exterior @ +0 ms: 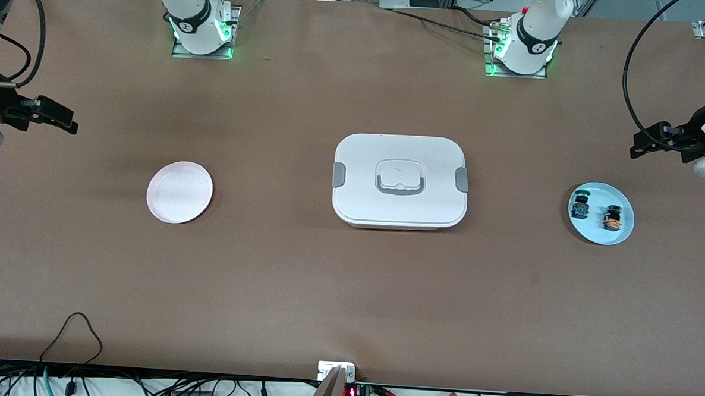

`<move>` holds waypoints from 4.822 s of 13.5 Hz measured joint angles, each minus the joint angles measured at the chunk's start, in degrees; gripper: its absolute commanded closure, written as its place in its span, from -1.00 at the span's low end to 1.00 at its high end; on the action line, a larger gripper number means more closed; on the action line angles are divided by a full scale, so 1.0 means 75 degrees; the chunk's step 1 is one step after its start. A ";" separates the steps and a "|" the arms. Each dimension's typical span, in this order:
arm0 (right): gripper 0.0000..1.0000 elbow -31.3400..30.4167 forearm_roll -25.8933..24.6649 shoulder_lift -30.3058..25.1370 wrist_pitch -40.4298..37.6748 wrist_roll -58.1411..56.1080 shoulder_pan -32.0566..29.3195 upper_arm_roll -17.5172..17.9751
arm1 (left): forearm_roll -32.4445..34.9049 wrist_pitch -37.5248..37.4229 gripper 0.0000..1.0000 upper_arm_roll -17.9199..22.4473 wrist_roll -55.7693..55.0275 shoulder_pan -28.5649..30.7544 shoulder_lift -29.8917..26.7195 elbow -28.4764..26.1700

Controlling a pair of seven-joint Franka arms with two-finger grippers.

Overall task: Transfer orange switch to right arm and place
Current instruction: 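Move the left gripper toward the light-blue dish of switches, then lower the left gripper and grasp the orange switch in the dish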

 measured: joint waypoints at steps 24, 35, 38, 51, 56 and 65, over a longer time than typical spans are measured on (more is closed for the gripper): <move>-1.00 -0.0932 0.0000 -0.0714 0.0521 0.0001 0.0002 0.0033 | 0.0005 -0.0854 -1.00 0.0046 0.3433 0.0286 0.0470 -0.0414; -1.00 -0.0783 0.0000 -0.0715 0.0317 0.0000 0.0002 0.0041 | 0.0670 0.2997 -1.00 0.0091 1.1739 0.1314 0.0645 -0.3215; -1.00 -0.0745 0.0000 -0.0715 0.0296 0.0000 0.0002 0.0041 | 0.0682 0.4496 -1.00 0.0095 1.3517 0.1864 0.0281 -0.4330; -1.00 -0.0419 -0.0007 -0.0734 -0.0086 0.0000 -0.0010 0.0011 | 0.0037 0.6950 -1.00 -0.0292 1.6619 0.2867 0.2308 -0.4430; -1.00 -0.0419 -0.0007 -0.0734 -0.0166 0.0000 -0.0010 0.0013 | 0.0008 0.6949 -1.00 -0.0343 1.6622 0.2868 0.2840 -0.3865; -1.00 -0.0419 -0.0007 -0.0734 -0.0225 0.0000 -0.0009 0.0018 | 0.0008 0.6945 -1.00 -0.0373 1.6627 0.2819 0.3516 -0.3057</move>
